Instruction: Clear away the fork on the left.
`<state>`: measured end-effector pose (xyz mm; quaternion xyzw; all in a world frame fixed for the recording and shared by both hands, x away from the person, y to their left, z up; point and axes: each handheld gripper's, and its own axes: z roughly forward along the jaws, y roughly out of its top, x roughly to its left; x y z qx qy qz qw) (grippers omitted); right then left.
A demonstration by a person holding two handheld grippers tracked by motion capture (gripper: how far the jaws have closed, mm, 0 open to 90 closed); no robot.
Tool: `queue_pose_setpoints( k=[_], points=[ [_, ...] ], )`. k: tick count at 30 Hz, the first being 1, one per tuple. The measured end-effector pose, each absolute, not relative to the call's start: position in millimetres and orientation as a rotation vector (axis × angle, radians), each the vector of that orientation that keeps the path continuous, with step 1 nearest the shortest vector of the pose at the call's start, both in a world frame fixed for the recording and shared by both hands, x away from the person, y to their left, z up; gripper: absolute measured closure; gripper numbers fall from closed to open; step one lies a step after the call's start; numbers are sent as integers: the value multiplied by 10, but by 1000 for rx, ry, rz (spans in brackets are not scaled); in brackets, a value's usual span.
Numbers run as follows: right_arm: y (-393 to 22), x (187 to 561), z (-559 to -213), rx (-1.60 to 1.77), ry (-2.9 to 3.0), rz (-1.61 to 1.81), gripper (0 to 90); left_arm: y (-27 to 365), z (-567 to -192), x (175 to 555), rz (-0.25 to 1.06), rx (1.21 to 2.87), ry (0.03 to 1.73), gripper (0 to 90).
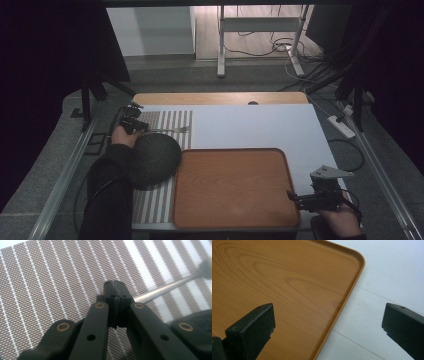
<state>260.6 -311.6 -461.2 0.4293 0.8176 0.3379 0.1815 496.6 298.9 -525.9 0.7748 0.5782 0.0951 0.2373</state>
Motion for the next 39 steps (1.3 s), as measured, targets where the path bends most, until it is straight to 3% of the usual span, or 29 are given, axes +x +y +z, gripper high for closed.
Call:
queue_pose_setpoints(
  k=[5, 20, 30, 34, 35, 39],
  points=[
    [-3117, 2608, -4612, 1212, 2308, 955, 0, 3040, -5277, 4979, 222, 2098, 1596, 886],
    [-3112, 2604, -4612, 1208, 2309, 951, 0, 2971, -5209, 4893, 91, 2229, 1541, 885],
    [-3111, 2604, -4612, 1206, 2310, 947, 0, 2970, -5200, 4901, 88, 2223, 1543, 870],
    [-3111, 2604, -4612, 1206, 2310, 947, 0, 2977, -5163, 4921, 83, 2161, 1554, 674],
    [-3111, 2604, -4612, 1206, 2310, 947, 0, 2972, -5149, 4925, 93, 2154, 1554, 674],
    [-3111, 2604, -4612, 1206, 2310, 946, 0, 2935, -5103, 4943, 128, 2129, 1540, 462]
  ],
)
